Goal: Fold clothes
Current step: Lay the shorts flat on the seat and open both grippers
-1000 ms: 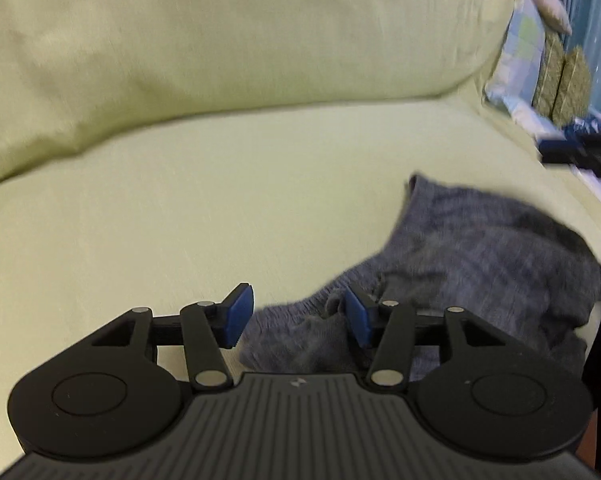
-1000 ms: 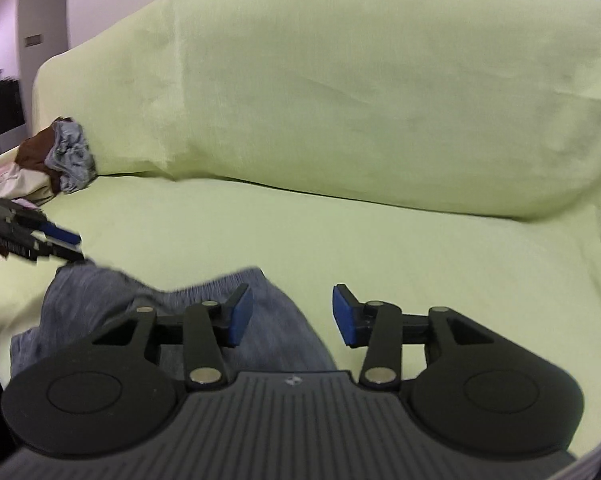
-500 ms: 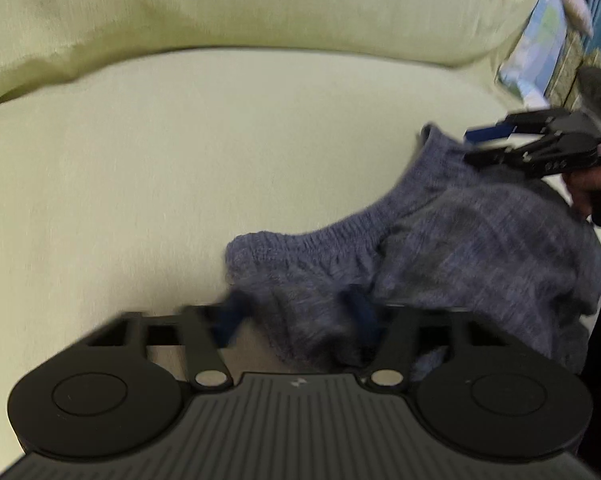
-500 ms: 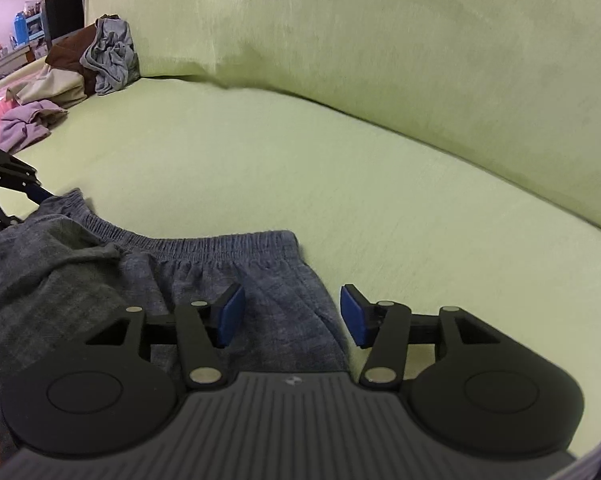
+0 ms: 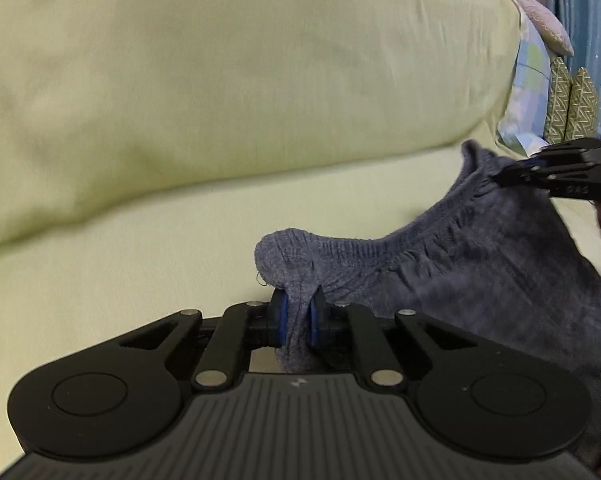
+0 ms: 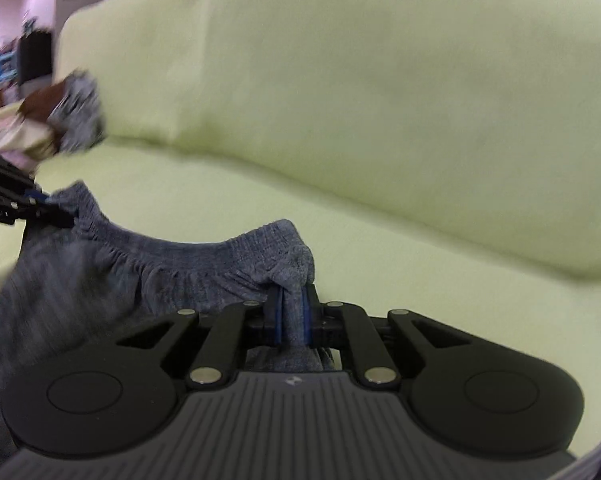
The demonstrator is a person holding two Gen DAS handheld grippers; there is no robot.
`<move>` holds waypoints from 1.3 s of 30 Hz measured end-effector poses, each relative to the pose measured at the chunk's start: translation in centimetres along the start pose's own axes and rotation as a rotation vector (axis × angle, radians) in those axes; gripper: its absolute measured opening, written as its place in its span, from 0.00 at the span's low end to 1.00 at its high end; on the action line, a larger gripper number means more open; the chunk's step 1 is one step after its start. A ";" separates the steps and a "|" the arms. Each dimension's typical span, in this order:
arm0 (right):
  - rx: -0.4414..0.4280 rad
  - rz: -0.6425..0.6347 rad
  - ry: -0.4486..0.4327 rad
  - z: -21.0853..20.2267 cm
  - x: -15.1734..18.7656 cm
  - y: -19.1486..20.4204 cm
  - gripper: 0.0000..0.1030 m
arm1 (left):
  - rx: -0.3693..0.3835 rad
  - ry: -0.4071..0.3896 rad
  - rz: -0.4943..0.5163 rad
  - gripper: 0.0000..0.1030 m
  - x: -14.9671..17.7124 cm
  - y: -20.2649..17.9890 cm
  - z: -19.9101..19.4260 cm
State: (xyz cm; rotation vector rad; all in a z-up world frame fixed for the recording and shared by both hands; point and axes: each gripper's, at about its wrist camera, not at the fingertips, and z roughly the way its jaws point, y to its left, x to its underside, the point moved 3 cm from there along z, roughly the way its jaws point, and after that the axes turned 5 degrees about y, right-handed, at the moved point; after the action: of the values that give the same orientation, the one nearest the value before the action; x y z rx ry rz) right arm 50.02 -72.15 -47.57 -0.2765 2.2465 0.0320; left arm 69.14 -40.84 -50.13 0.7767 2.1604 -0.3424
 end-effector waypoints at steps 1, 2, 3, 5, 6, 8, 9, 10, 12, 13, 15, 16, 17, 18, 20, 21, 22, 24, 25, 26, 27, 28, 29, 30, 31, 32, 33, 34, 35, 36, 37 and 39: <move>0.022 0.006 -0.007 0.5 -0.5 -0.6 0.07 | -0.005 -0.010 0.008 0.10 -1.0 0.2 1.2; 0.048 0.011 -0.010 1.2 -0.9 -1.3 0.07 | -0.006 -0.019 0.016 0.10 -2.0 0.3 2.4; 0.073 0.017 -0.011 2.0 -1.3 -1.9 0.07 | -0.009 -0.021 0.025 0.10 -2.6 0.4 3.4; 0.102 0.045 0.008 4.2 -1.8 -3.6 0.07 | -0.024 -0.019 0.045 0.10 -3.6 0.6 5.5; 0.107 0.057 0.020 5.1 -1.9 -4.2 0.07 | -0.035 -0.012 0.055 0.10 -4.0 0.8 7.1; 0.114 0.085 0.049 7.1 -1.7 -5.3 0.07 | -0.038 0.009 0.056 0.12 -4.0 1.1 9.1; 0.125 0.086 0.078 8.7 -1.3 -5.8 0.08 | -0.041 0.028 0.058 0.14 -3.9 1.2 10.4; 0.126 0.079 0.114 10.1 -0.8 -6.0 0.08 | -0.050 0.044 0.062 0.20 -3.6 1.3 11.3; 0.125 0.076 0.153 11.8 0.0 -6.2 0.12 | -0.070 0.075 0.058 0.31 -2.9 1.5 12.8; 0.128 0.075 0.178 12.7 0.5 -6.3 0.19 | -0.080 0.083 0.048 0.46 -2.6 1.6 13.2; 0.134 0.097 0.174 12.7 0.6 -6.3 0.29 | -0.099 0.071 -0.005 0.57 -2.0 2.4 12.9; 0.137 0.108 0.170 12.6 0.7 -6.2 0.35 | -0.102 0.064 -0.028 0.59 -1.8 2.8 12.5; 0.142 0.121 0.145 11.6 0.5 -6.3 0.39 | -0.108 0.056 -0.051 0.59 -1.6 3.3 11.8; 0.147 0.133 0.120 10.6 0.3 -6.4 0.41 | -0.118 0.047 -0.069 0.61 -1.3 3.7 10.7; 0.149 0.150 0.073 7.7 0.1 -5.9 0.47 | -0.127 0.039 -0.079 0.63 -0.6 4.0 8.4; 0.144 0.157 0.056 6.3 0.1 -5.5 0.47 | -0.124 0.041 -0.082 0.63 -0.1 4.0 7.3; 0.136 0.163 0.040 4.9 0.2 -5.1 0.49 | -0.117 0.047 -0.083 0.63 0.5 4.1 6.4; 0.086 0.172 0.022 2.2 0.8 -3.1 0.52 | -0.076 0.085 -0.083 0.63 2.7 4.6 4.0; 0.068 0.172 0.020 1.5 1.0 -2.2 0.54 | -0.060 0.100 -0.084 0.63 3.5 4.6 3.2; 0.054 0.168 0.022 1.0 1.2 -1.5 0.54 | -0.027 0.128 -0.098 0.63 4.8 4.6 2.4; 0.023 0.155 0.031 0.2 1.9 0.3 0.55 | 0.008 0.158 -0.122 0.63 6.0 4.6 1.8; 0.009 0.144 0.035 -0.2 2.3 1.4 0.55 | 0.032 0.174 -0.143 0.63 6.6 4.7 1.7; -0.003 0.135 0.040 -0.7 2.8 2.6 0.55 | 0.071 0.197 -0.175 0.60 7.4 4.8 1.6; -0.007 0.126 0.042 -1.0 3.2 3.7 0.55 | 0.117 0.218 -0.211 0.55 8.3 4.8 1.4; -0.012 0.120 0.045 -1.2 3.7 4.8 0.55 | 0.151 0.223 -0.227 0.32 8.7 4.5 1.1; -0.025 0.129 0.051 -1.3 4.3 5.9 0.55 | 0.180 0.221 -0.232 0.05 9.0 4.2 0.8; -0.044 0.139 0.067 -1.3 4.9 6.9 0.55 | 0.192 0.219 -0.228 0.06 9.2 3.8 0.3; -0.045 0.143 0.083 -1.2 5.3 7.7 0.55 | 0.187 0.221 -0.208 0.05 9.3 3.4 -0.3; -0.042 0.147 0.097 -1.3 5.7 8.3 0.55 | 0.178 0.225 -0.183 0.05 9.5 2.9 -1.0; -0.043 0.158 0.104 -1.5 6.0 8.7 0.55 | 0.166 0.226 -0.163 0.05 9.8 2.5 -1.8; -0.043 0.169 0.110 -1.8 6.4 9.1 0.55 | 0.155 0.225 -0.154 0.05 10.1 2.5 -2.5; -0.047 0.176 0.127 -2.2 6.9 9.8 0.55 | 0.101 0.218 -0.148 0.05 11.0 2.7 -4.6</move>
State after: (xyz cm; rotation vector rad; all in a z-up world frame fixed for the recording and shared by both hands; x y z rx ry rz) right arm 42.06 -64.12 -52.16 -0.1074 2.3937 0.1658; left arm 62.70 -31.98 -55.54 0.7399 2.4289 -0.4644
